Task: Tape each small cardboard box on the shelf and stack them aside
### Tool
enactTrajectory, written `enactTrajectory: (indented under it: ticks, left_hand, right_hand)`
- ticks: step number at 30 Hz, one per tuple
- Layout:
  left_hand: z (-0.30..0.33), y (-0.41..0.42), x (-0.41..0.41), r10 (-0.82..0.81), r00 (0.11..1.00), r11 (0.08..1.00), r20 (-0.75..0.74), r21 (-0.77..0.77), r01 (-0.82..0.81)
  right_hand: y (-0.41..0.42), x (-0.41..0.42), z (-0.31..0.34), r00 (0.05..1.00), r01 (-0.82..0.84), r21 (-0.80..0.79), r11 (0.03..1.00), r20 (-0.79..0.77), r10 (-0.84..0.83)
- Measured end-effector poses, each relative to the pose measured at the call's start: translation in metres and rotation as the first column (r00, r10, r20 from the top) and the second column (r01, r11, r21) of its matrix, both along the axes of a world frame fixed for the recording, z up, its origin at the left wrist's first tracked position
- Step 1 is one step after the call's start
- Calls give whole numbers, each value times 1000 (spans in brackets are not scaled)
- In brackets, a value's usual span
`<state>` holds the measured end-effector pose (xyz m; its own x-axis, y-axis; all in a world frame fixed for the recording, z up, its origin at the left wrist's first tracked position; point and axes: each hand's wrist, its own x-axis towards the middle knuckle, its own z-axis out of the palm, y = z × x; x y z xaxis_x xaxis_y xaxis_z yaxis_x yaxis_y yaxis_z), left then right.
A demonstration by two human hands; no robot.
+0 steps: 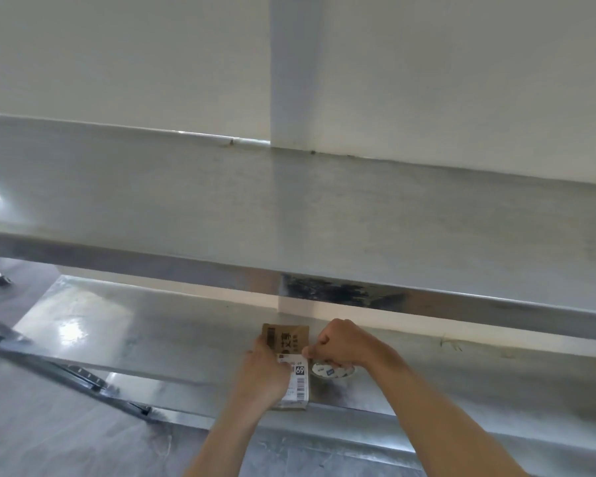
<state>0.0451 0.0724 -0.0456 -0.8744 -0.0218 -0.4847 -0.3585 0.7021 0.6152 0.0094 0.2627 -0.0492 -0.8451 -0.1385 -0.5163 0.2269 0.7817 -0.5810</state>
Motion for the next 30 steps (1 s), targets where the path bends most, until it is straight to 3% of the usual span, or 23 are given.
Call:
enactTrajectory:
  ticks: [6,17,23,30]
  left_hand:
    - [1,31,13,6,998,979,57,-204,6]
    - [2,31,17,-25,1000,966,-11,-259,21]
    - [8,19,16,21,999,988,32,-156,-16]
    - [-18,16,10,146,986,959,77,234,-160]
  right_hand:
    - [-1,2,4,998,-32,-3,999,-56,32]
    - [17,14,6,996,-56,-95,994,-81,48]
    - [34,20,10,998,-6,-111,994,-56,0]
    - [44,21,24,995,7,-150,989,-97,-22]
